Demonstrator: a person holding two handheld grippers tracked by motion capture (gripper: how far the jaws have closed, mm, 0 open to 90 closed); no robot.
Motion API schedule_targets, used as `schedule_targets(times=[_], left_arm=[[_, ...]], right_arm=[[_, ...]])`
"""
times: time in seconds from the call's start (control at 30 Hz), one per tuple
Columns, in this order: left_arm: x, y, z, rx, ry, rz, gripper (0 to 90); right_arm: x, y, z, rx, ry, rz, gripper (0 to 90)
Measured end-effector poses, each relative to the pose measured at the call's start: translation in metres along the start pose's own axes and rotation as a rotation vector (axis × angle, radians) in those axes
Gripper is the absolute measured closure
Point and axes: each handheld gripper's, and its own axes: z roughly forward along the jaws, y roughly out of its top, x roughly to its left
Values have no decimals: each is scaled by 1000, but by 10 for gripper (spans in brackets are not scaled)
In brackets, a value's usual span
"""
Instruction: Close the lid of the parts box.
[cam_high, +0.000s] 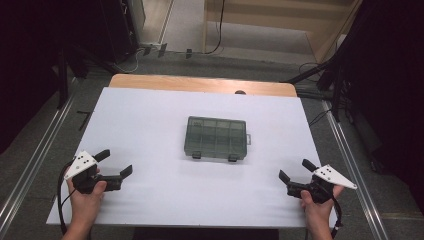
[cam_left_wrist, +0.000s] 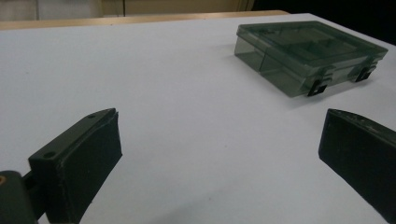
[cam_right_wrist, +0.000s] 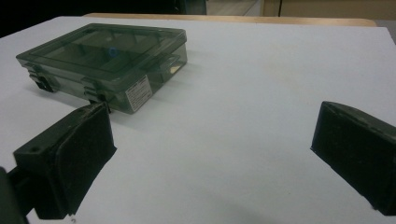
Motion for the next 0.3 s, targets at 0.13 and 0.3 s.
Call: schedule_targets(times=[0.13,0.3], left_arm=[[4,-3,-7,-10,7,-20,0],[5,-5,-4,-1,-10,-29,0]], right_arm=[[0,0,0,2,-3,-1,0],[2,-1,1,5,-5,-15,0]])
